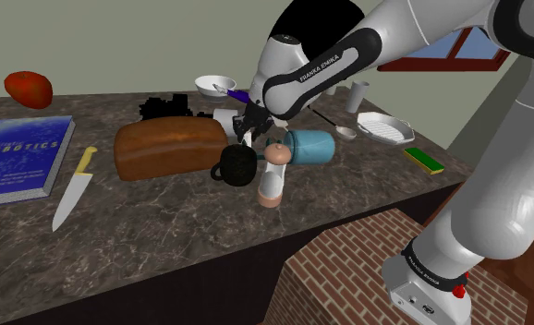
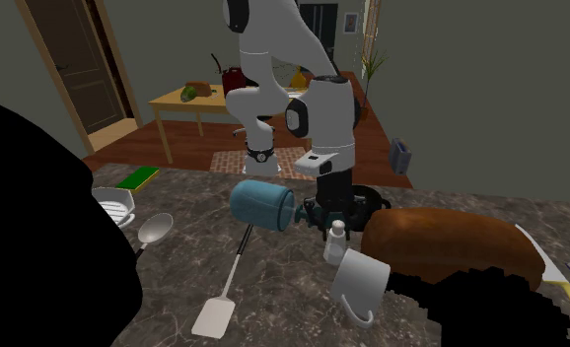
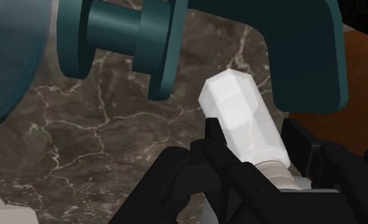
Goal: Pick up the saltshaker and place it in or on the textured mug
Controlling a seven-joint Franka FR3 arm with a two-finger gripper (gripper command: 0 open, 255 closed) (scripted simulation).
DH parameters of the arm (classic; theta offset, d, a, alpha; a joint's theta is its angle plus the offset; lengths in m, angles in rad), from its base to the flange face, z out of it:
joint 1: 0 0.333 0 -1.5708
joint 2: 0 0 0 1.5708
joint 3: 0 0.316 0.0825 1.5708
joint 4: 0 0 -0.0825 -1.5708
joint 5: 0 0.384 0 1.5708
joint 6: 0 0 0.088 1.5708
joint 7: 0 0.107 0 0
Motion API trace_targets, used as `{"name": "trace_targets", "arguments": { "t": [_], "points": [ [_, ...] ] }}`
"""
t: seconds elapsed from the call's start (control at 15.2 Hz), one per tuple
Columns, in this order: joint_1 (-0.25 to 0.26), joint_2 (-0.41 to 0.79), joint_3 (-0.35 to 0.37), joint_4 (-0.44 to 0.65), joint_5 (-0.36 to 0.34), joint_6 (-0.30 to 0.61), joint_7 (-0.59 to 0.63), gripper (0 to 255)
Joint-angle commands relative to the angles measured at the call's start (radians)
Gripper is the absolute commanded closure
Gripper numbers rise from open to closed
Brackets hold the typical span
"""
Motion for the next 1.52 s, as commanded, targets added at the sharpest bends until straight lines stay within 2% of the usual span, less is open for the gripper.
{"name": "trace_targets", "arguments": {
  "t": [0.0, 1.45],
  "points": [
    [-0.001, -0.008, 0.001, 0.003, 0.005, -0.012, -0.003, 255],
    [-0.009, -0.161, 0.010, 0.133, 0.065, -0.292, -0.047, 255]
  ]
}}
